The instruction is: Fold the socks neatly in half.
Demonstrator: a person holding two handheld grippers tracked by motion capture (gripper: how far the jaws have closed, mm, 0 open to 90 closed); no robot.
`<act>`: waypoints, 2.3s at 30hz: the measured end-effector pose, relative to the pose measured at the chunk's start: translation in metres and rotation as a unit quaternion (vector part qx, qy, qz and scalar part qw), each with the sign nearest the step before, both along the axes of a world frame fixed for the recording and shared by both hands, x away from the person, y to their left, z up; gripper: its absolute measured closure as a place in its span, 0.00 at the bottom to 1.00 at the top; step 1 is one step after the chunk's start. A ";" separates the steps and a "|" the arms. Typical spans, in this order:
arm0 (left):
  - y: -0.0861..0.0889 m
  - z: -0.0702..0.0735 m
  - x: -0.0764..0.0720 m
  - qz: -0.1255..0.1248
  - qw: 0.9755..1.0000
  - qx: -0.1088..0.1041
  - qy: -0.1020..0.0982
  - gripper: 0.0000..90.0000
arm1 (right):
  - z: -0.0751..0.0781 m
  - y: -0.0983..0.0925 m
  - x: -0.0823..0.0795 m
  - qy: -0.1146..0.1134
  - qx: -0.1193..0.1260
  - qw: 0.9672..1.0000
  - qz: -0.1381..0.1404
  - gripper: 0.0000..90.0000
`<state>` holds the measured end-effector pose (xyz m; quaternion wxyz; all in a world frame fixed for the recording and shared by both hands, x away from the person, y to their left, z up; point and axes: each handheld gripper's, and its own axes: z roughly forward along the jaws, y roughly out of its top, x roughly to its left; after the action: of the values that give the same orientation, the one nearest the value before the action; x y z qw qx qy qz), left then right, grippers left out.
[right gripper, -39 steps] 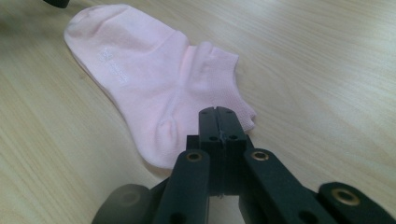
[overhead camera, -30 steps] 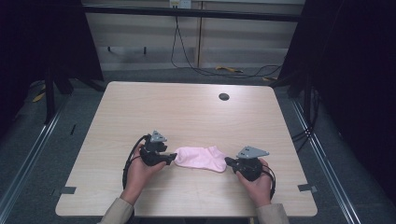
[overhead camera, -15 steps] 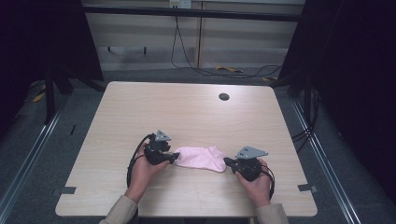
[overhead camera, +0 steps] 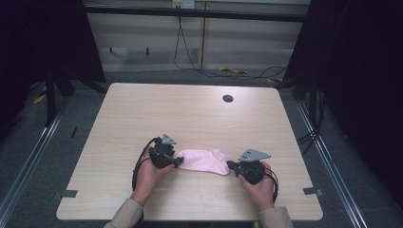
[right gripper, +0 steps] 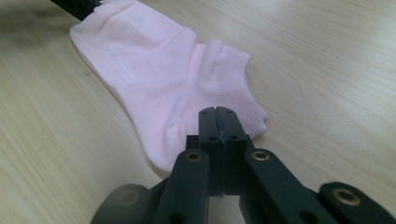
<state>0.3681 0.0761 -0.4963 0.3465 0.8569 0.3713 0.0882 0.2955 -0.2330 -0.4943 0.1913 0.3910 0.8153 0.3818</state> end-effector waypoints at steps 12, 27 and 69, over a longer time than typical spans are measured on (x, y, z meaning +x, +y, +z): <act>-0.003 0.003 0.001 -0.030 0.999 0.006 0.010 0.78 | -0.002 -0.002 0.000 0.003 -0.003 1.000 -0.002 0.99; -0.005 0.008 0.000 -0.029 0.999 0.004 0.018 0.97 | -0.006 0.004 0.000 0.010 -0.006 1.000 0.010 1.00; -0.011 0.052 -0.003 -0.031 0.999 -0.033 0.014 0.98 | -0.006 0.016 -0.001 0.016 0.000 1.000 0.024 0.99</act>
<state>0.3650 0.0647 -0.4444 0.3718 0.8575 0.3516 0.0533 0.2941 -0.2172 -0.5002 0.1685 0.3774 0.8275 0.3801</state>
